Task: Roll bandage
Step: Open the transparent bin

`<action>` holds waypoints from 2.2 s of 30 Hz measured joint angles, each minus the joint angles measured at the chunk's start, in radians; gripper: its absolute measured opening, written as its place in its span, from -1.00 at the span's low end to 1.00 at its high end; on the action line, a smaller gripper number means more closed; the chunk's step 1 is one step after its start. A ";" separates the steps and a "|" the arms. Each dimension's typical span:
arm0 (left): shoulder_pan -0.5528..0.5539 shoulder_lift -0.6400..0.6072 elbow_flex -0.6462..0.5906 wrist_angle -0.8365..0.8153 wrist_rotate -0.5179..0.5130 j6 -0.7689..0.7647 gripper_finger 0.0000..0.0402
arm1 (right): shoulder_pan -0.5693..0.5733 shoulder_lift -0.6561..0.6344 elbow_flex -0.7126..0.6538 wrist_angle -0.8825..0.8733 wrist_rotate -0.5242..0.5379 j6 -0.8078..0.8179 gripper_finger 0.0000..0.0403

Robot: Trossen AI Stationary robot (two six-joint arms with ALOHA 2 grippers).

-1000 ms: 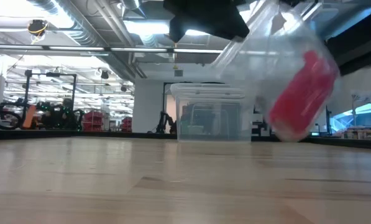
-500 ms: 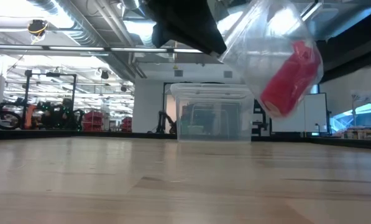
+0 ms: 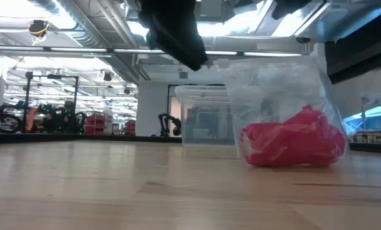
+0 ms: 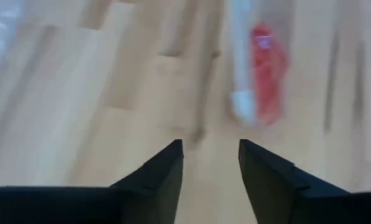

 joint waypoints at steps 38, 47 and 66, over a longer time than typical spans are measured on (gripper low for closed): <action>0.456 -0.158 -0.214 0.291 0.160 0.450 -0.16 | -1.086 0.573 0.504 0.000 -0.686 -0.714 0.13; 0.450 -0.158 -0.214 0.289 0.160 0.468 -0.16 | -1.077 0.578 0.477 -0.032 -0.691 -0.769 -0.10; 0.447 -0.158 -0.214 0.289 0.159 0.496 -0.16 | -1.061 0.561 0.477 -0.013 -0.568 -0.762 -0.81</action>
